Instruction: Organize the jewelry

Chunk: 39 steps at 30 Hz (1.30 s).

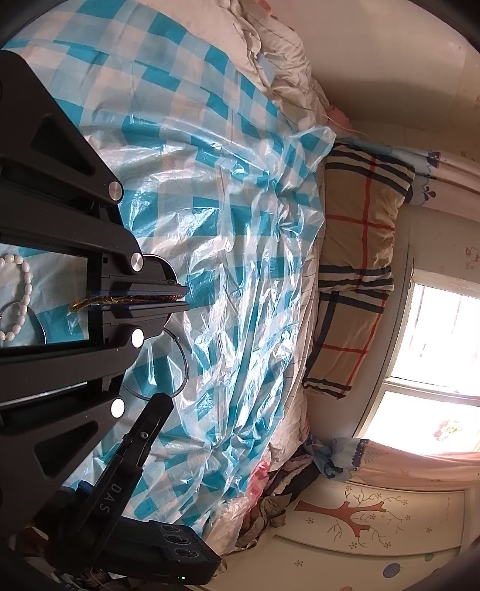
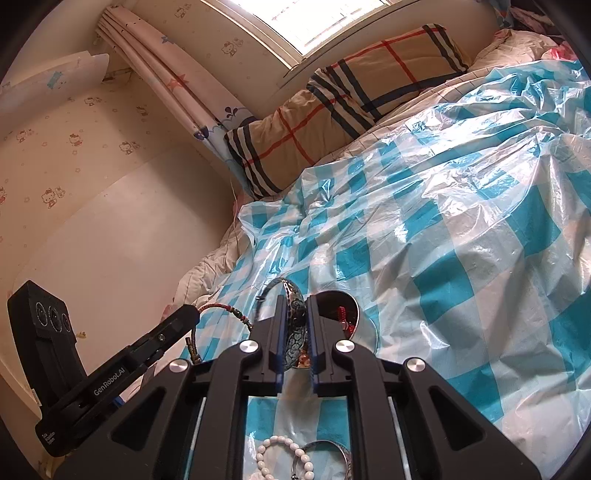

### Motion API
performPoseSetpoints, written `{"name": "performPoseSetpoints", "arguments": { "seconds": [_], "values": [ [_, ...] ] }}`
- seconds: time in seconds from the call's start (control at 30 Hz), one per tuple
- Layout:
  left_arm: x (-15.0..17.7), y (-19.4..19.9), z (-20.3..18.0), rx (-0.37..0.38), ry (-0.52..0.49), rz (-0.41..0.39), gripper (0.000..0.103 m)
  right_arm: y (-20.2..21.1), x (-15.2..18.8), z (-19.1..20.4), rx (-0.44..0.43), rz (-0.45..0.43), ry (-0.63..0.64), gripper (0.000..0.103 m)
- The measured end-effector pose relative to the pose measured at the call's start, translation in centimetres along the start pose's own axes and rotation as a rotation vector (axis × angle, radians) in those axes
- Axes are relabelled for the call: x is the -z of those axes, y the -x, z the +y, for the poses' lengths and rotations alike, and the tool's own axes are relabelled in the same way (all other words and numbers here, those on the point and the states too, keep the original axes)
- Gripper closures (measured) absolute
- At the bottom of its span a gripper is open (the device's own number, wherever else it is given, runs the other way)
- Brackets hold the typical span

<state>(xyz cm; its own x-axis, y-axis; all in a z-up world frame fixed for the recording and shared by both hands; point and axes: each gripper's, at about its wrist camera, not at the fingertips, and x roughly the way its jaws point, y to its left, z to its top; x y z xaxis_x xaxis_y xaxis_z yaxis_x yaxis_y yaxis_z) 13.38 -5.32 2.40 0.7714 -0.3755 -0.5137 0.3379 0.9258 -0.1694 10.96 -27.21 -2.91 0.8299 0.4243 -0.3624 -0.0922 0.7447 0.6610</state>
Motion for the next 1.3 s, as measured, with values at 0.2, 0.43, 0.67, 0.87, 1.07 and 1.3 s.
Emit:
{"name": "performPoseSetpoints", "arguments": {
  "seconds": [0.2,0.43,0.67,0.87,1.07,1.3],
  "values": [
    [0.0,-0.8,0.3,0.000,0.011,0.009,0.100,-0.9,-0.3,-0.6,0.026,0.011,-0.003,0.091],
    [-0.1,-2.3,0.1,0.015,0.003,0.028,0.100,-1.9,0.1,-3.5,0.129,0.093,-0.073,0.091],
    [0.1,-3.7,-0.4,0.029,-0.021,0.068,0.100,-1.7,0.8,-2.6,0.323,0.131,0.077,0.061],
    [0.5,-5.1,-0.4,0.030,-0.019,0.116,0.099,-4.5,2.3,-2.3,0.443,0.251,0.194,0.040],
    [0.5,-4.6,0.5,0.011,0.015,0.105,0.097,-7.5,3.8,-2.5,0.529,0.366,0.297,0.033],
    [1.1,-3.1,2.5,-0.028,0.083,0.088,0.071,-6.2,3.2,-3.0,0.479,0.329,0.235,0.046]
  ]
}}
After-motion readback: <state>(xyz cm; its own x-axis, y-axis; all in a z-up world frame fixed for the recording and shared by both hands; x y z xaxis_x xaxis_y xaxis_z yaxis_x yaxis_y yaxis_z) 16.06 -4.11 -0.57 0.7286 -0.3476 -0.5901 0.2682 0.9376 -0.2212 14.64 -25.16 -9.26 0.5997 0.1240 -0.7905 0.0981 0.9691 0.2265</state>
